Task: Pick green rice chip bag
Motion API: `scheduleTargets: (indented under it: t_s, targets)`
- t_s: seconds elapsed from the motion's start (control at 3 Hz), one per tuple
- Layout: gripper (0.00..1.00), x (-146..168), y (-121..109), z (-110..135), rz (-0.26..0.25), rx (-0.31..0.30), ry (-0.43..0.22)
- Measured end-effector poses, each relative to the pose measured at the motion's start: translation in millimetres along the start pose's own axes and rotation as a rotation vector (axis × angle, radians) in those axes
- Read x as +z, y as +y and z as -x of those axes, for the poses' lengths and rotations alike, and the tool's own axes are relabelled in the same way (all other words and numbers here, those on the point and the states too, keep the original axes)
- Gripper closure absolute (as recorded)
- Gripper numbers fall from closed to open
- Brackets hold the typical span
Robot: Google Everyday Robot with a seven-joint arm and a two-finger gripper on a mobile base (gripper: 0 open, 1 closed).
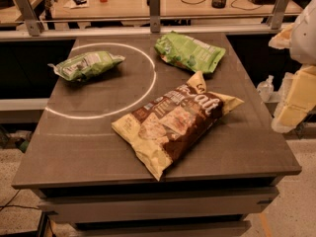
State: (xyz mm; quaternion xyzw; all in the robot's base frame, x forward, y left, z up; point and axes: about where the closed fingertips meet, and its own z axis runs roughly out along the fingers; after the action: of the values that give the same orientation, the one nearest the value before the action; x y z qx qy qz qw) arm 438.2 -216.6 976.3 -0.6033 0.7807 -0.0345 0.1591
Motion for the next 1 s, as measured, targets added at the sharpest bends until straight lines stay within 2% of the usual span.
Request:
scheduleTargets:
  t_s: [0.33, 0.67, 1.0]
  targets:
    - [0.00, 0, 0, 0, 0.000, 0.000, 0.000]
    - [0.00, -5, -12, 2, -0.034, -0.004, -0.031]
    - [0.00, -7, -43, 6, -0.088, 0.010, -0.116]
